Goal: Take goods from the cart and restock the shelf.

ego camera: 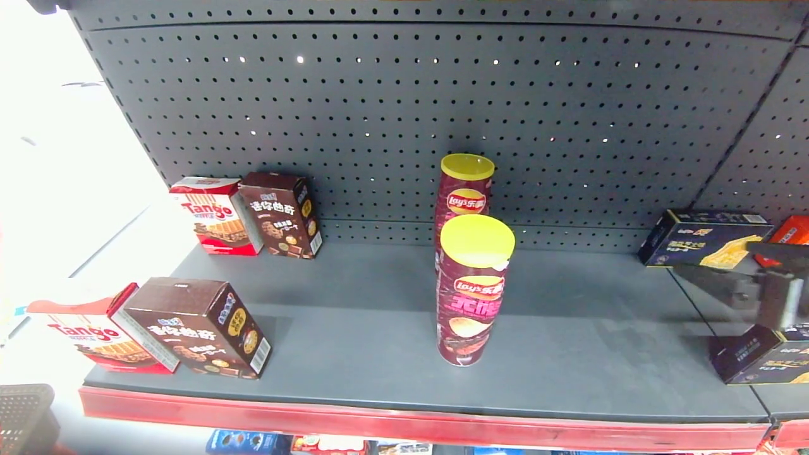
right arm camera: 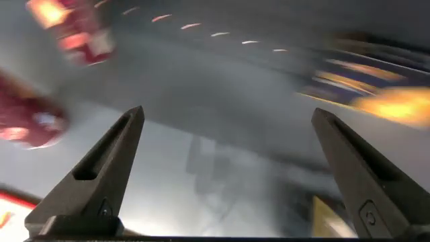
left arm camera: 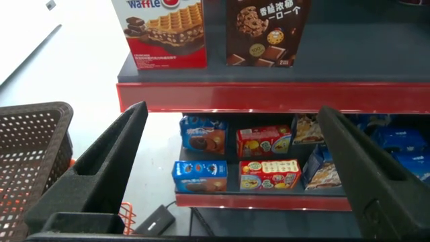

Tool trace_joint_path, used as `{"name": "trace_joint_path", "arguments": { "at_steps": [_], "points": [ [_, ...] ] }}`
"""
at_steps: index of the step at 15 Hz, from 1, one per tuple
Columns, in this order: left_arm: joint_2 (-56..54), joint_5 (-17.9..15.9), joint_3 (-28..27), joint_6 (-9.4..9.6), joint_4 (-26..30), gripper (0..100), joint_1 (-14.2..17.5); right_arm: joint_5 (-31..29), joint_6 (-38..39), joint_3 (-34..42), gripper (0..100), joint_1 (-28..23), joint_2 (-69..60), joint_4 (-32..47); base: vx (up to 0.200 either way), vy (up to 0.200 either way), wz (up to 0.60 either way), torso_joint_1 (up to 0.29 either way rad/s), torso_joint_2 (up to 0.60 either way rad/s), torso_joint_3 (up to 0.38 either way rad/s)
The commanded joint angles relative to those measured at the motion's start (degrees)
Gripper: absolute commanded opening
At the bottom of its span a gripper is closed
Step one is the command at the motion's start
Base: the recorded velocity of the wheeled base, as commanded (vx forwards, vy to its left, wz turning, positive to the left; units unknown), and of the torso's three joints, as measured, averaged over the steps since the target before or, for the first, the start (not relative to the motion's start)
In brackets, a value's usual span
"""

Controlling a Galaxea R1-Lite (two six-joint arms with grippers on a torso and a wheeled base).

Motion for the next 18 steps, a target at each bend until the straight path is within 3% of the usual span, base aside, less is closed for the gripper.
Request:
{"name": "trace_joint_path", "arguments": {
  "at_steps": [1, 2, 4, 9, 14, 16, 18],
  "points": [
    [0.1, 0.0, 0.0, -0.01, 0.0, 100, 0.0, -2.2, 0.0, 11.1, 100, -10.8, -21.9, 1.0, 0.0, 0.0, 0.0, 0.0, 0.0, 0.0],
    [0.1, 0.0, 0.0, -0.01, 0.0, 100, -0.1, -4.2, -0.1, 16.3, 100, -11.6, -32.6, 1.3, 0.0, 0.0, 0.0, 0.0, 0.0, 0.0],
    [0.1, 0.0, 0.0, -0.01, 0.0, 100, 0.0, -4.5, -0.4, 20.2, 100, -11.6, -40.8, 1.6, 0.0, 0.0, 0.0, 0.0, 0.0, 0.0],
    [0.1, 0.0, 0.0, -0.01, 0.0, 100, -0.1, -4.1, 0.1, 25.0, 100, -10.6, -58.0, 15.6, 0.0, 0.0, 0.0, 0.0, 0.0, 0.0],
    [0.1, 0.0, 0.0, -0.01, 0.0, 100, -0.1, -4.7, 3.5, 39.2, 100, -11.9, -61.5, 6.9, 0.0, 0.0, 0.0, 0.0, 0.0, 0.0],
    [0.1, 0.0, 0.0, -0.01, 0.0, 100, -0.1, 2.4, 3.6, 39.2, 100, -11.9, -61.5, 11.0, 0.0, 0.0, 0.0, 0.0, 0.0, 0.0],
    [0.1, -0.1, 0.0, 0.08, 0.0, 100, -0.1, -0.8, 6.5, 39.1, 100, -12.0, -61.5, 12.4, 0.0, 0.0, 0.0, 0.0, 0.0, 0.0]
  ]
}}
